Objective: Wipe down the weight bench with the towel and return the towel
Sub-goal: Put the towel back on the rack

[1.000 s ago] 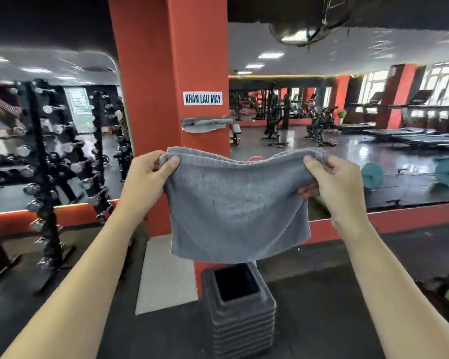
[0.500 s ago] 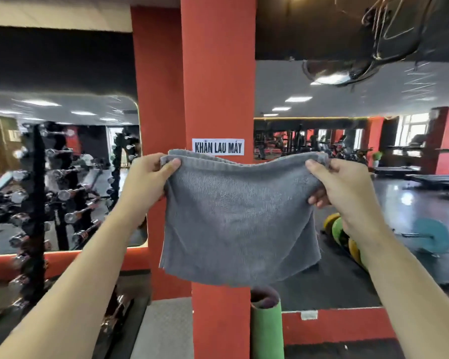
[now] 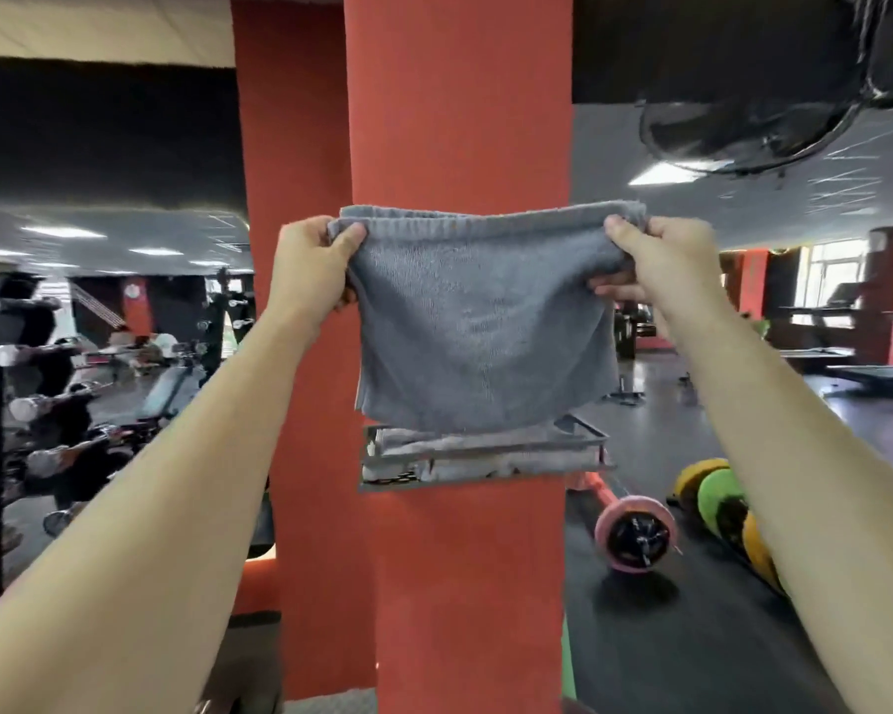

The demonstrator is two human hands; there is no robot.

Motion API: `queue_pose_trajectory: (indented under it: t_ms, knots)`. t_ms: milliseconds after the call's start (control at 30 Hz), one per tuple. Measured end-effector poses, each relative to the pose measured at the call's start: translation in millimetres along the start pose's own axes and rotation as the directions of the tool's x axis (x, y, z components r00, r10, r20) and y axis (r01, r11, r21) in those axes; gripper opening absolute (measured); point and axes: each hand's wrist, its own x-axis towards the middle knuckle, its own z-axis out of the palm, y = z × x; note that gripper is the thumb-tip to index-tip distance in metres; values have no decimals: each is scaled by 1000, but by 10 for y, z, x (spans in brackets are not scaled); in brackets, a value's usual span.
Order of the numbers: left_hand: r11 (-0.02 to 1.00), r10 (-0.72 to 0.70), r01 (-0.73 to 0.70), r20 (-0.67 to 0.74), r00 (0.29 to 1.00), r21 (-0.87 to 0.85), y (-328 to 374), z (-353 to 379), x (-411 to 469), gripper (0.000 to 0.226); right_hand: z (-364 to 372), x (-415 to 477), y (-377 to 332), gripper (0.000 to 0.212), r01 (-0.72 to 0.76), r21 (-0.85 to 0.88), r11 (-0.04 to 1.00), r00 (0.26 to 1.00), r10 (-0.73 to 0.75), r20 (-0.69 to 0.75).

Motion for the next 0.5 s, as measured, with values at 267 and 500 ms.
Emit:
queue_pose_trajectory:
  t_ms: [267, 500]
  knots:
    - [992, -93, 79, 149, 984, 101, -557, 169, -64, 19, 77, 110, 850, 11, -49, -52, 997, 994, 54, 93]
    - [935, -347, 288, 382, 856, 206, -943, 43, -665, 32, -350, -229, 1190, 20, -168, -365, 916, 939, 261, 223]
